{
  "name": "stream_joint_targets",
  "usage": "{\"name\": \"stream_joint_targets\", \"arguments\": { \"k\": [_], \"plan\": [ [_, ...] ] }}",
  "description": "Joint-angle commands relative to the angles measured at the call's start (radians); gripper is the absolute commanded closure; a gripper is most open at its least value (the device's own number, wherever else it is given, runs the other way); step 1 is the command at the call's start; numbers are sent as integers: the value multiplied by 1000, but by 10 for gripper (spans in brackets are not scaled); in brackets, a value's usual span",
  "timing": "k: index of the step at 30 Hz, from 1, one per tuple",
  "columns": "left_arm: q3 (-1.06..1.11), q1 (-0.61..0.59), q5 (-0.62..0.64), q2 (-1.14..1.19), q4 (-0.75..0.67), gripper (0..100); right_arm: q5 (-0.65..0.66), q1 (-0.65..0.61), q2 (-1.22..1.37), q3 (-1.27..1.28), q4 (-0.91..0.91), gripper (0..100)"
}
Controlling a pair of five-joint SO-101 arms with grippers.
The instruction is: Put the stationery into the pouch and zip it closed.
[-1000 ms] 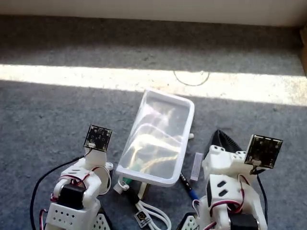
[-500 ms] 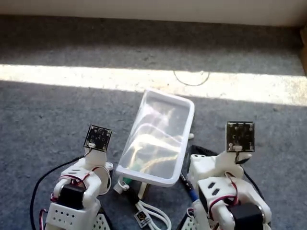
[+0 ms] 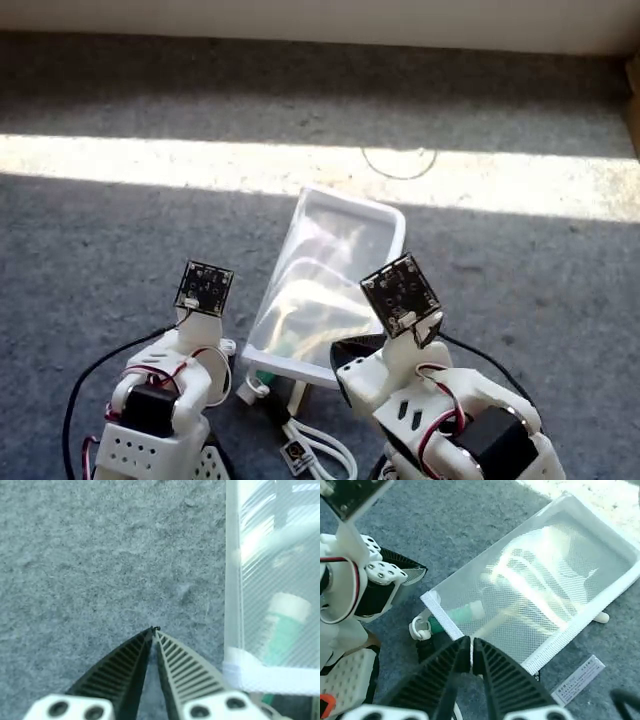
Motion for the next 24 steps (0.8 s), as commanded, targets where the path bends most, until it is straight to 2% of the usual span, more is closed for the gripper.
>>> {"name": "stream_joint_targets", "arguments": {
  "k": [1, 4, 8, 17, 24],
  "plan": [
    [24, -7, 8, -5, 5, 993, 3, -19, 45, -47, -4, 882],
    [24, -7, 8, -5, 5, 993, 3, -56, 61, -47, -8, 841],
    [24, -7, 8, -5, 5, 993, 2, -151, 85, -45, -13, 841],
    [24, -7, 8, -5, 5, 993, 2, -277, 179, -44, -19, 840],
    [24, -7, 8, -5, 5, 993, 2, -361, 239, 76, -188, 837]
  ]
}}
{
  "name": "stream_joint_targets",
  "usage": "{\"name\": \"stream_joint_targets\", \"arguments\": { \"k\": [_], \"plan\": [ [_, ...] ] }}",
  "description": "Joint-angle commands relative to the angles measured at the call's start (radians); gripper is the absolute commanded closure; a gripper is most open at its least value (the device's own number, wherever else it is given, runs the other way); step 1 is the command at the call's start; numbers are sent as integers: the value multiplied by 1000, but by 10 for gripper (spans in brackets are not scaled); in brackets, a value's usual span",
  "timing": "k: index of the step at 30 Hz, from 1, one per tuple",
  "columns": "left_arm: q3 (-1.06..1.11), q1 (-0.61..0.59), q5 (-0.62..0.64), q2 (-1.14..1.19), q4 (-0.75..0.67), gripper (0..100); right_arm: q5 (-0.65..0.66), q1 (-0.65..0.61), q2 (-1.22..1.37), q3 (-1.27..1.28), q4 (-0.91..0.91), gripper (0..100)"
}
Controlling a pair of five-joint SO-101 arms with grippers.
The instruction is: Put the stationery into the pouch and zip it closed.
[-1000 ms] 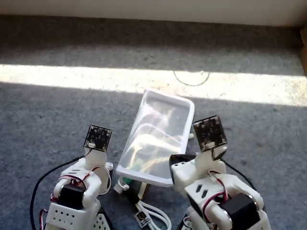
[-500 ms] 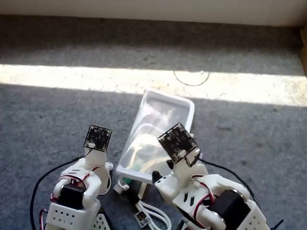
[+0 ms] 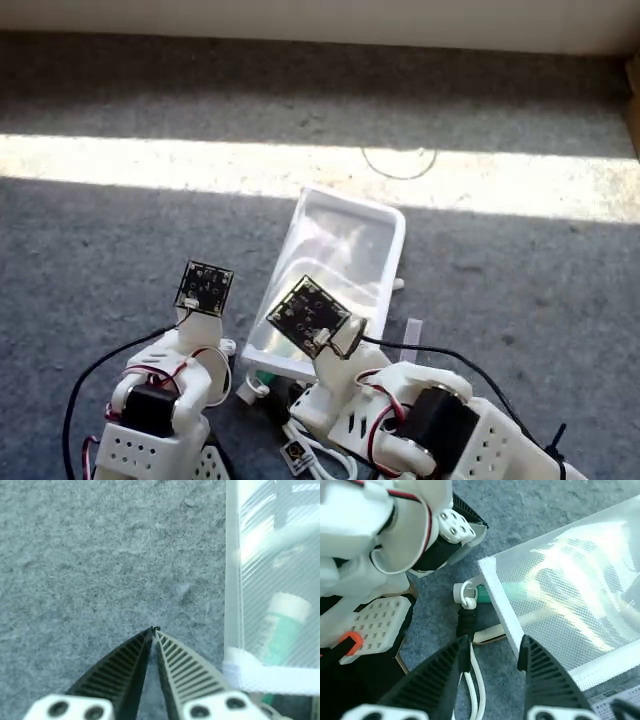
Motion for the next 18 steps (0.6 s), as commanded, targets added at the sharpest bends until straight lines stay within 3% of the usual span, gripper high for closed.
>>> {"name": "stream_joint_targets", "arguments": {
  "k": [1, 8, 18],
  "plan": [
    [24, -7, 8, -5, 5, 993, 2, -47, 38, 71, -122, 837],
    [24, -7, 8, -5, 5, 993, 3, -163, 47, 248, -318, 836],
    [24, -7, 8, -5, 5, 993, 3, -173, 48, 332, -414, 836]
  ]
}}
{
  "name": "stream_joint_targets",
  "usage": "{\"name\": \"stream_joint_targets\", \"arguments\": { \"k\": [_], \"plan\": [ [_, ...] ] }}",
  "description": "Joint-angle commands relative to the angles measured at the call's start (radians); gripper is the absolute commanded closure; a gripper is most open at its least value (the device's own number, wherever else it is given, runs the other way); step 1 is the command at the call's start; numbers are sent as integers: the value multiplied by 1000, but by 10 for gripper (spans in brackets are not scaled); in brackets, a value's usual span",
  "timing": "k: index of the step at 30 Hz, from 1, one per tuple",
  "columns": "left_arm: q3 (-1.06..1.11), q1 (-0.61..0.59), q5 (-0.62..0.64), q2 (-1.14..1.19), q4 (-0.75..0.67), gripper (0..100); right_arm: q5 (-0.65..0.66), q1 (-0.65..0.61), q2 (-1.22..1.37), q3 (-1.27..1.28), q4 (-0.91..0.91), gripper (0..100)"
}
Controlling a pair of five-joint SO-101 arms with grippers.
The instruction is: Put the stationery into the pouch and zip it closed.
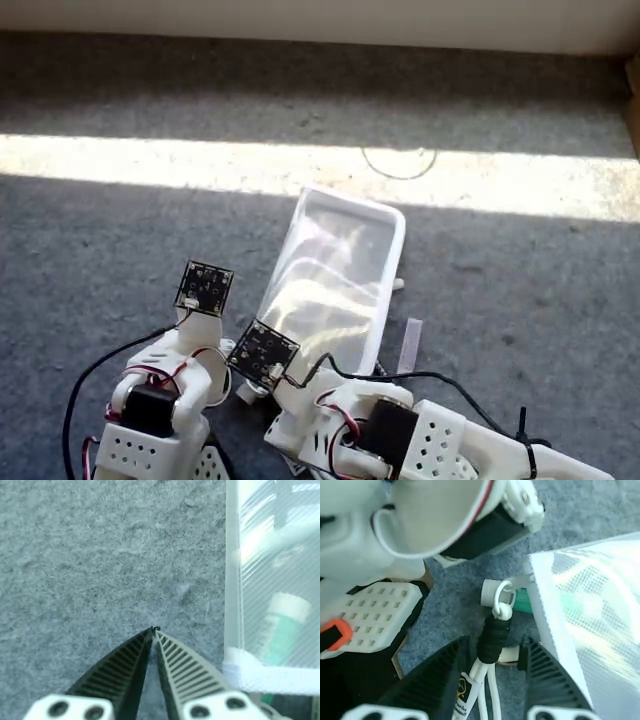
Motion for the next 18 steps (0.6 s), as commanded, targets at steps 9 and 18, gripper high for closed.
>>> {"name": "stream_joint_targets", "arguments": {
  "k": [9, 18],
  "plan": [
    [24, -7, 8, -5, 5, 993, 3, -12, 7, 81, -117, 836],
    [24, -7, 8, -5, 5, 993, 2, -12, 7, 85, -142, 840]
  ]
}}
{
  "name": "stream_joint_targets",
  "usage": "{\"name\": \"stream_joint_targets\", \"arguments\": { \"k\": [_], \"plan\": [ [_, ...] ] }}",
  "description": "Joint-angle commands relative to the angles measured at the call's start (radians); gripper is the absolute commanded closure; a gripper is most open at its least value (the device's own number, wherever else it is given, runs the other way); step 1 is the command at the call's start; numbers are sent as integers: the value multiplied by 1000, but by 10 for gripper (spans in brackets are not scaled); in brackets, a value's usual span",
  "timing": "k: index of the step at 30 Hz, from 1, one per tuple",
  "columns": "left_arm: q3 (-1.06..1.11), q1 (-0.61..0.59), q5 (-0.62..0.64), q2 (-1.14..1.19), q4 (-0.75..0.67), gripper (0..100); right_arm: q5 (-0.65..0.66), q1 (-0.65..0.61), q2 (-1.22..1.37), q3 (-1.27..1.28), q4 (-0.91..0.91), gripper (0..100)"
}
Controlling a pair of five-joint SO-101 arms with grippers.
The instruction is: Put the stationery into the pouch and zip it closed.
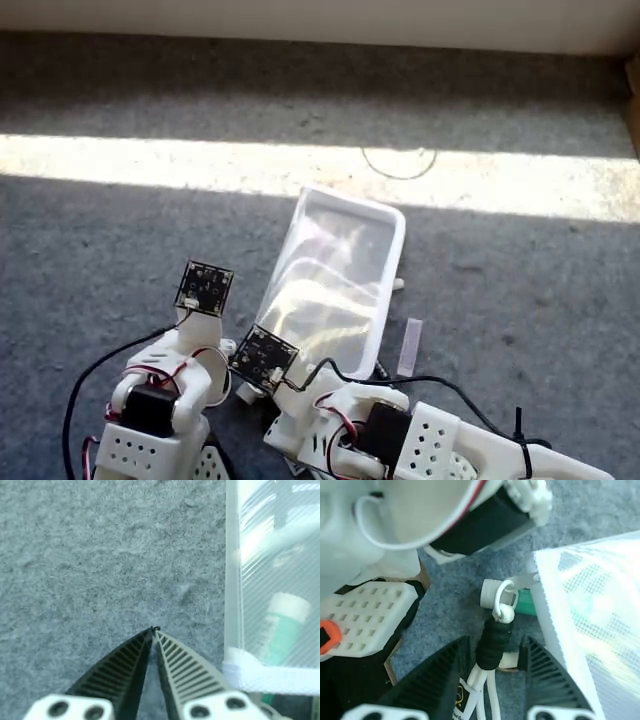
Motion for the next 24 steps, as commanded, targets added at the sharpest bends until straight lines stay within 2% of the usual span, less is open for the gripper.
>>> {"name": "stream_joint_targets", "arguments": {
  "k": [1, 11, 19, 24],
  "plan": [
    [24, -7, 8, -5, 5, 993, 2, -8, 7, -7, -45, 840],
    [24, -7, 8, -5, 5, 993, 0, -8, 8, -7, -51, 840],
    [24, -7, 8, -5, 5, 993, -60, -7, 10, -15, -51, 840],
    [24, -7, 8, -5, 5, 993, -61, -7, 186, -44, -53, 840]
  ]
}}
